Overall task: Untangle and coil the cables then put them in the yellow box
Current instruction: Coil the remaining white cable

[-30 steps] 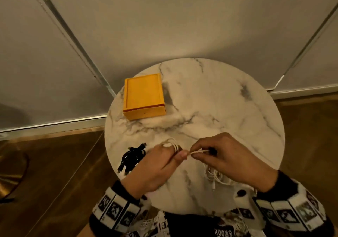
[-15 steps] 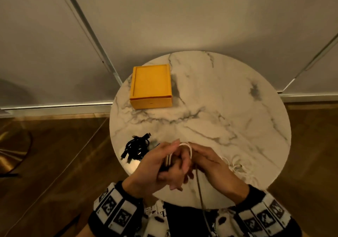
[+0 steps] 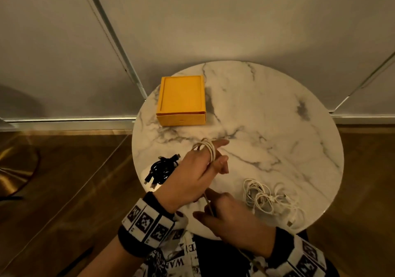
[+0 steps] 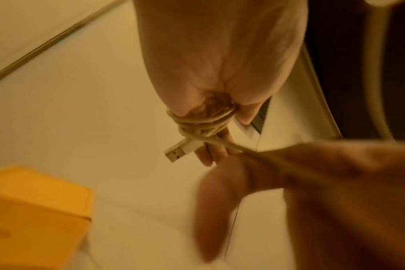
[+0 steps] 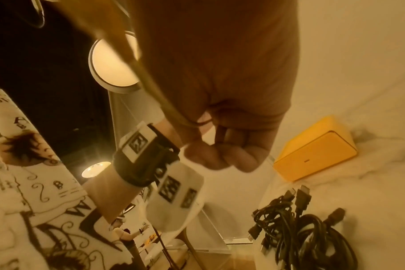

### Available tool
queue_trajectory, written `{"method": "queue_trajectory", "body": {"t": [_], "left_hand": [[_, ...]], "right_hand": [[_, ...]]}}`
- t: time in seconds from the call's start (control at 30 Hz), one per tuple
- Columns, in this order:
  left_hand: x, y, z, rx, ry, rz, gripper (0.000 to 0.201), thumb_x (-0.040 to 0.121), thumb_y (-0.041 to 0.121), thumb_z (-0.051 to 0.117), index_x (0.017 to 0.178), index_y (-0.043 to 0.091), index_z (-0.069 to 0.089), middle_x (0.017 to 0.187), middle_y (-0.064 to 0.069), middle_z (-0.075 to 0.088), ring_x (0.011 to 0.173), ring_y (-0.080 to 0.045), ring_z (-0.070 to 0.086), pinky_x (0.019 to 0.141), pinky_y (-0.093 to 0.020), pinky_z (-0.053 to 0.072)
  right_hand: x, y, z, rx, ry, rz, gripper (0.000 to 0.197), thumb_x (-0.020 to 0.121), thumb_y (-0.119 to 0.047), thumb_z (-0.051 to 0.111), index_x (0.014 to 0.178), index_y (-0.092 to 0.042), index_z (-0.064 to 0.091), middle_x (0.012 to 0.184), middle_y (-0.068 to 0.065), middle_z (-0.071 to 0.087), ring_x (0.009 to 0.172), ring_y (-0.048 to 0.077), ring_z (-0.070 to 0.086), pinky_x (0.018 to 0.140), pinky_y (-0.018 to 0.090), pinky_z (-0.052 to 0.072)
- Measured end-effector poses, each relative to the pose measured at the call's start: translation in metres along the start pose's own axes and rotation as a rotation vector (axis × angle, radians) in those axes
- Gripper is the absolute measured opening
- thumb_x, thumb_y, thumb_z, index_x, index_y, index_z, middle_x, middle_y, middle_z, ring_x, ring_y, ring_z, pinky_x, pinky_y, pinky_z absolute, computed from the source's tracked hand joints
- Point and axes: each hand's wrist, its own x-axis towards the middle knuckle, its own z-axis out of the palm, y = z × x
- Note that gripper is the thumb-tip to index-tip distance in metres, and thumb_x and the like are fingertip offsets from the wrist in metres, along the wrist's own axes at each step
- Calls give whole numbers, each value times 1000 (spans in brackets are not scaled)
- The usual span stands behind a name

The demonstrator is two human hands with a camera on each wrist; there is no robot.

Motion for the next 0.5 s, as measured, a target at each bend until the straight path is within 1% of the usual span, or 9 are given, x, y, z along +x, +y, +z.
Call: {"method": "queue_trajectory", "body": {"t": [0.03, 0.1, 0.13, 0.2, 0.3, 0.37, 0.4, 0.43, 0.5], "left_hand": [[0, -4, -2, 142, -75, 13, 40, 102, 41, 37, 90, 12, 62, 90, 15, 62, 111, -5, 56, 93, -34, 43], [1, -12, -5, 418, -241, 8, 48, 100, 52, 29, 92, 14, 56, 90, 9, 63, 90, -16, 59, 83, -39, 46], [0, -17, -5, 540, -317, 10, 52, 99, 56, 24, 90, 14, 54, 86, 2, 63, 77, -19, 57, 76, -39, 46], [-3, -22, -9, 623, -399, 49, 52, 98, 58, 25, 75, 16, 47, 69, 1, 49, 60, -14, 42, 64, -33, 36], [-6, -26, -25, 292, -468, -23, 57, 92, 66, 33, 61, 19, 43, 58, 5, 39, 52, -8, 39, 57, -22, 27], [-10, -27, -33, -106, -558, -180, 60, 89, 67, 43, 63, 15, 58, 55, -1, 44, 49, -8, 42, 54, -20, 32], [-11, -25, -34, -238, -612, -237, 59, 90, 63, 47, 67, 11, 64, 54, -11, 44, 48, -18, 42, 52, -23, 32], [-13, -24, -33, -322, -661, -260, 57, 91, 58, 50, 71, 8, 66, 54, -19, 42, 47, -26, 39, 50, -24, 32], [-16, -19, -28, -442, -694, -277, 55, 93, 52, 50, 71, 4, 65, 49, -21, 39, 43, -25, 35, 49, -22, 32]], "right_hand": [[-1, -2, -3, -10, -20, 6, 24, 94, -30, 59, 115, -20, 53, 67, 8, 65, 51, 7, 52, 53, 19, 37], [-3, -3, -12, 0, -52, -7, 24, 92, -28, 62, 114, -18, 57, 65, 8, 62, 49, 8, 51, 55, 24, 41], [-5, 0, -16, 41, -77, -1, 22, 92, -26, 63, 112, -19, 59, 62, 8, 61, 47, 8, 51, 55, 29, 44], [-11, 8, -26, 196, -150, 26, 16, 92, -21, 64, 107, -17, 63, 56, 3, 59, 44, 15, 52, 52, 33, 45], [-18, 16, -42, 445, -201, 28, 13, 92, -14, 64, 101, -5, 68, 52, 4, 58, 39, 18, 50, 51, 36, 44], [-19, 21, -50, 541, -84, 7, 17, 90, -12, 63, 99, 1, 70, 53, 7, 59, 41, 17, 52, 49, 30, 46], [-19, 23, -52, 556, -2, -14, 18, 89, -11, 63, 98, 3, 71, 54, 9, 60, 43, 18, 54, 49, 28, 47], [-19, 25, -54, 549, 76, -41, 17, 88, -9, 64, 97, 3, 72, 55, 10, 62, 46, 19, 56, 52, 28, 48], [-18, 29, -56, 481, 202, -96, 13, 87, -8, 66, 94, 0, 74, 59, 11, 65, 52, 21, 59, 59, 28, 50]]}}
